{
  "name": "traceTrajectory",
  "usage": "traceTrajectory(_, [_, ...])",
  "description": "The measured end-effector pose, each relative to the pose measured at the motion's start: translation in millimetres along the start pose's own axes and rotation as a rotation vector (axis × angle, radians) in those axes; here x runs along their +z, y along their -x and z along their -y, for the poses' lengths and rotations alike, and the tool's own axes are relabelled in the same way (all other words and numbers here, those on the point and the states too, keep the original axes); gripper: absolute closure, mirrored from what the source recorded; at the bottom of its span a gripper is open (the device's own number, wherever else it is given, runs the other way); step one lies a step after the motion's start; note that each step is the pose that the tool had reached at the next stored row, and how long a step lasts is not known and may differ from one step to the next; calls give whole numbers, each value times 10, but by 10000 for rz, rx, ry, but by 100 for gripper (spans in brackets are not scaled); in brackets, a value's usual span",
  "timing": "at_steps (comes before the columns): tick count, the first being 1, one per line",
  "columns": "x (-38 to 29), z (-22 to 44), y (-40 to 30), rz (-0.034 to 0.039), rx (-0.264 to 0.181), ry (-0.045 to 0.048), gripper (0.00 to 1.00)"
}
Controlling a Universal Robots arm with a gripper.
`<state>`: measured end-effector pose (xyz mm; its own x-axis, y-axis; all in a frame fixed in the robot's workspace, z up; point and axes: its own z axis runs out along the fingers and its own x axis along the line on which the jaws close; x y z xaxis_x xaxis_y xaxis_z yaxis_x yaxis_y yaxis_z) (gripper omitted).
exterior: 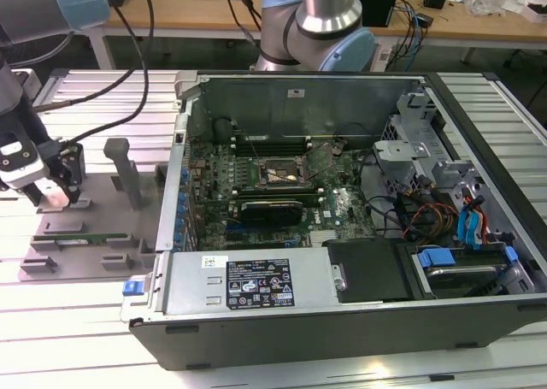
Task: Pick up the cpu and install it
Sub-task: 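Pick up the cpu and move it towards the insertion slot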
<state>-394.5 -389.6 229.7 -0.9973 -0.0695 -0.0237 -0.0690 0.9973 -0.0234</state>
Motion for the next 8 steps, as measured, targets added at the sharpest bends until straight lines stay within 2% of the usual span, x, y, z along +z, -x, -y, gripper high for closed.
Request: traceTrajectory(8, [-169, 4, 4, 0, 1, 0, 45])
